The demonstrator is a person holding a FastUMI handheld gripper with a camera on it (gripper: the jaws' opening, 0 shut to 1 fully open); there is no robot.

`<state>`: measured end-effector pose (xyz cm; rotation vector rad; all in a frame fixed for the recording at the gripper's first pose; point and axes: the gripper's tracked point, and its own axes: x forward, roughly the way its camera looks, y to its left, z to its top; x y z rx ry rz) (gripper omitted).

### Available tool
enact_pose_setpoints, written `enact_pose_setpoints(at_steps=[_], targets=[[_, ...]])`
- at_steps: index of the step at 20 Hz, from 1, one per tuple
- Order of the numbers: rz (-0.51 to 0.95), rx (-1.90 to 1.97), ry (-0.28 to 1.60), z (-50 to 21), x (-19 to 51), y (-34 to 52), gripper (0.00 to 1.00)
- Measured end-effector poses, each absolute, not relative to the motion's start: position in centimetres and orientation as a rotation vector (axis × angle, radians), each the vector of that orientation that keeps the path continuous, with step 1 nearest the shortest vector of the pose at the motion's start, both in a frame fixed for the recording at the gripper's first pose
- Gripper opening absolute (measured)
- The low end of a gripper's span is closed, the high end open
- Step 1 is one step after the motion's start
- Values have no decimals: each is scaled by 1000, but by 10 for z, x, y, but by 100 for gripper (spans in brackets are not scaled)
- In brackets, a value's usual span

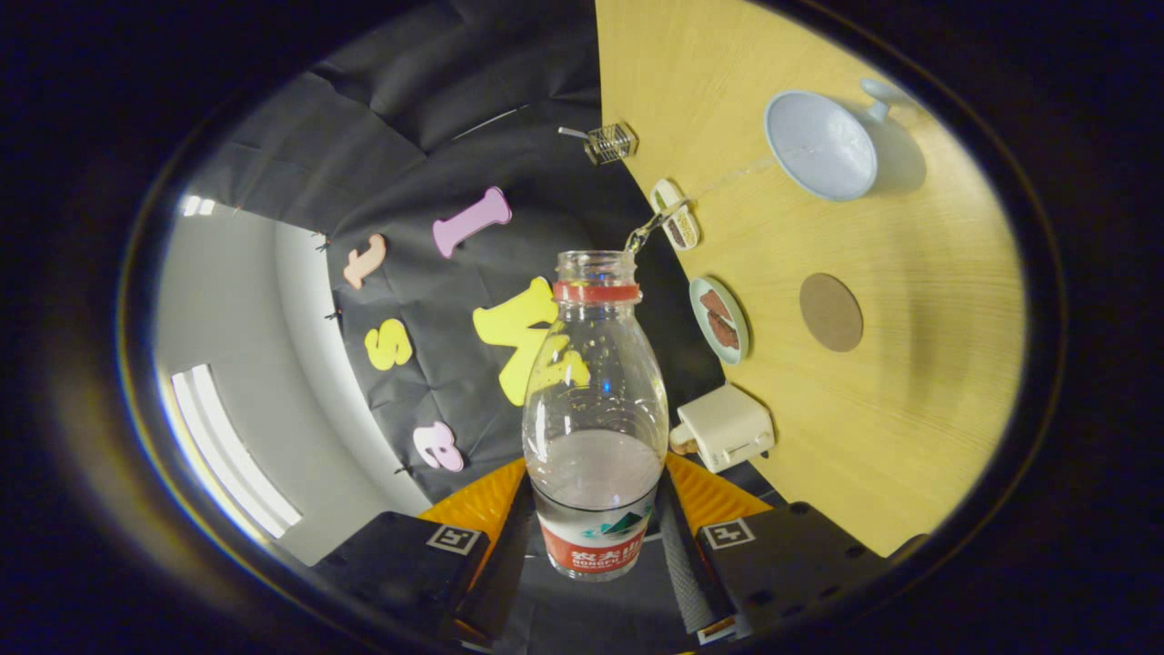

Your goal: Take the bottle from table, then pour the juice into the cup, finally place the bottle on the coaster

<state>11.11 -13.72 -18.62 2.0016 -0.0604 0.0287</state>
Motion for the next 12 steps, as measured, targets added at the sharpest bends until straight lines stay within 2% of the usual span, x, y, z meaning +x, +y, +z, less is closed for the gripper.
enact_pose_setpoints(at_steps=[12], targets=[[24,2076,-87,-171,116,-146,73]])
